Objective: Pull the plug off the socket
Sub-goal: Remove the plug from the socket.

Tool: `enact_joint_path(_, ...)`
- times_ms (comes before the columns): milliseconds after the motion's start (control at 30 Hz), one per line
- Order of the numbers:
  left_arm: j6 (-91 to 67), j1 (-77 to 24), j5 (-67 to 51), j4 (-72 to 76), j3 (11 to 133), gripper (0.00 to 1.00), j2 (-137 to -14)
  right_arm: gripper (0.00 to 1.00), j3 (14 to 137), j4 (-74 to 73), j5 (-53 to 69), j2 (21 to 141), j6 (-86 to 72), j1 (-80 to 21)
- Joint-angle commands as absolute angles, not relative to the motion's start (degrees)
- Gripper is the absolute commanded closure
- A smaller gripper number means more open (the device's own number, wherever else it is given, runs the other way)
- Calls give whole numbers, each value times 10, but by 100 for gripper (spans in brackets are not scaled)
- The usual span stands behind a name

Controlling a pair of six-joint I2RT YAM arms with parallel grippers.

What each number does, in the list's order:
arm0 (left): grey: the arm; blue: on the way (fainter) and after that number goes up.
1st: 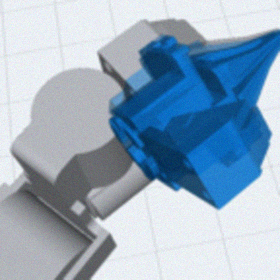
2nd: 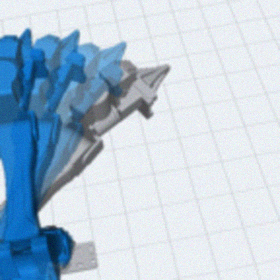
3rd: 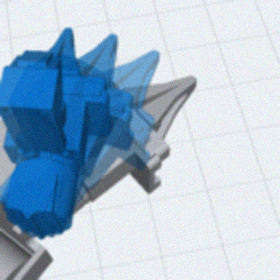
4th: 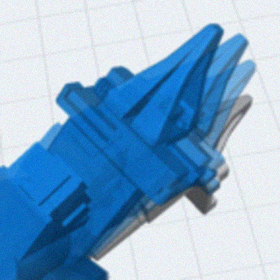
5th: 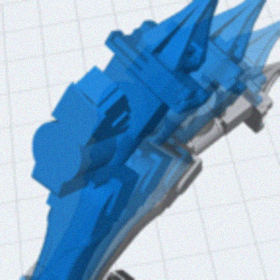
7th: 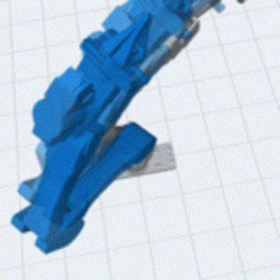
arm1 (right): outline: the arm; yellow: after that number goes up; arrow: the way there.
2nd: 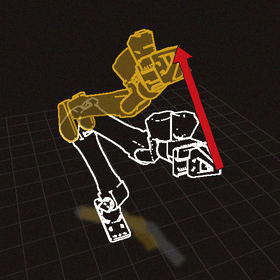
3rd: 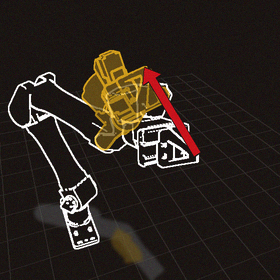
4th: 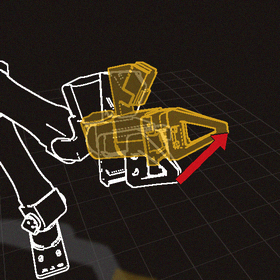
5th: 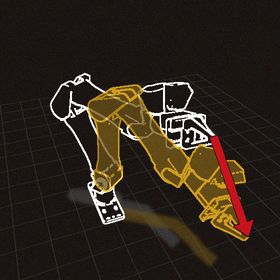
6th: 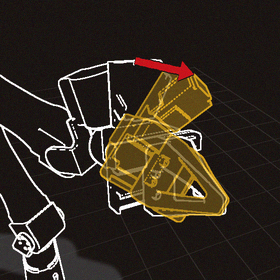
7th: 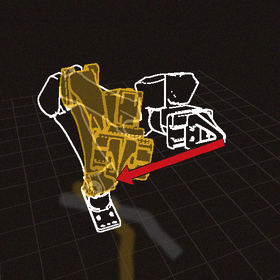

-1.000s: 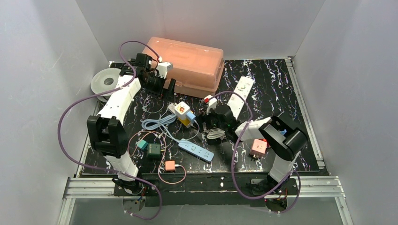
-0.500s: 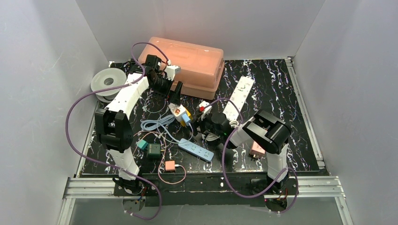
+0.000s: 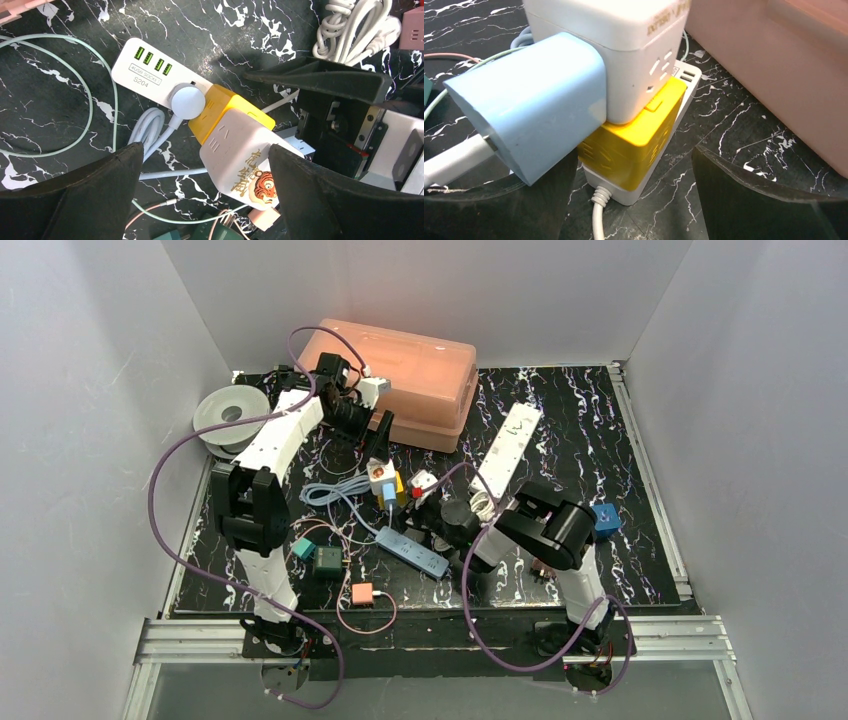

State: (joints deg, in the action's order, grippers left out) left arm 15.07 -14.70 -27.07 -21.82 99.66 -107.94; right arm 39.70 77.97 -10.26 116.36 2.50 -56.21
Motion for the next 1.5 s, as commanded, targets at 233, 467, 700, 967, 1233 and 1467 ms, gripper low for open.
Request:
enact_joint_path(233, 130, -155, -226, -300, 965, 7, -1075, 7, 438, 905, -229, 1206, 38, -591)
enact_joint_path(467, 129, -149, -240, -320, 936, 7, -1030, 10, 348, 905, -306, 1142, 23, -589)
enact_joint_path(700, 144, -118, -239, -332, 934, 2, -994, 10, 251, 858, -314, 1071, -31, -588)
enact_joint_path(967, 129, -98, -250, -337, 1008, 2, -1000, 7, 256, 681, -284, 941, -94, -578)
enact_joint_path(1233, 123, -101, -279, -334, 1051, 2, -1016, 5, 342, 437, -184, 837, -212, -508)
enact_joint_path(1467, 272, -75, -279, -289, 894, 2, -964, 4, 475, 218, -87, 792, -191, -485)
